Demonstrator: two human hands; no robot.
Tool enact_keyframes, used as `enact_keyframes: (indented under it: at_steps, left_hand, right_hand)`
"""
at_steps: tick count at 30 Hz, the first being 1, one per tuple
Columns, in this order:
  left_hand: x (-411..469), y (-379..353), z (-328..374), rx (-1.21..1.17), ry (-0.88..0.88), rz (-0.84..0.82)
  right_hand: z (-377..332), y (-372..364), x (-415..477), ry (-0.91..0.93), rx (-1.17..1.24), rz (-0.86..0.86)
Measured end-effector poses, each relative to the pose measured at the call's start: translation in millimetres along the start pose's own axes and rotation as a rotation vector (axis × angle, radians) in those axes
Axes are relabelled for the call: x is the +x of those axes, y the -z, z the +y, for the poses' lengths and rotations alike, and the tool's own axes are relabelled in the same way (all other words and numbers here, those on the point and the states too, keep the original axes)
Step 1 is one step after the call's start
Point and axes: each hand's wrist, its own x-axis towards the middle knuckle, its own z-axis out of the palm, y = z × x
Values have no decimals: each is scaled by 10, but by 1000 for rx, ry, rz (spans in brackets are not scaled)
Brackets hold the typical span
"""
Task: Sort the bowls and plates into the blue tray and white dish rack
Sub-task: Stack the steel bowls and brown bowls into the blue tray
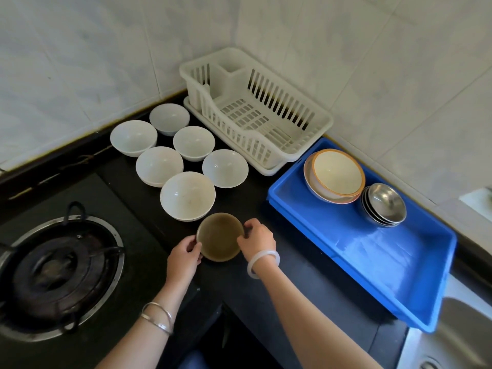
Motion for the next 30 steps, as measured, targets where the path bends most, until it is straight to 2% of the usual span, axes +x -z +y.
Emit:
enact_keyframes:
  at_steps: [2, 4, 8, 10, 15, 21, 30]
  left_hand:
    - [13, 4, 14, 16, 5, -7]
    - [16, 6, 32, 5, 26, -20]
    - [-21, -5, 89, -6, 28, -50]
    - [-69, -30, 150, 28, -18, -60]
    - [-207, -232, 484, 6, -148, -121]
    - [-452, -894, 1062, -121, -215, -353]
    - [-928, -2394, 1362, -53, -97, -760]
  right_hand:
    - [42, -7, 25, 8, -11, 8]
    - [77, -1, 66, -13, 43, -63]
    - [148, 29, 91, -187, 396, -289]
    - [201, 35, 70, -203, 497, -286]
    - [344, 318, -1, -111, 621, -131]
    - [619, 1074, -51, -77, 814, 139]
    - [1541, 2102, -31, -310, 1082, 465]
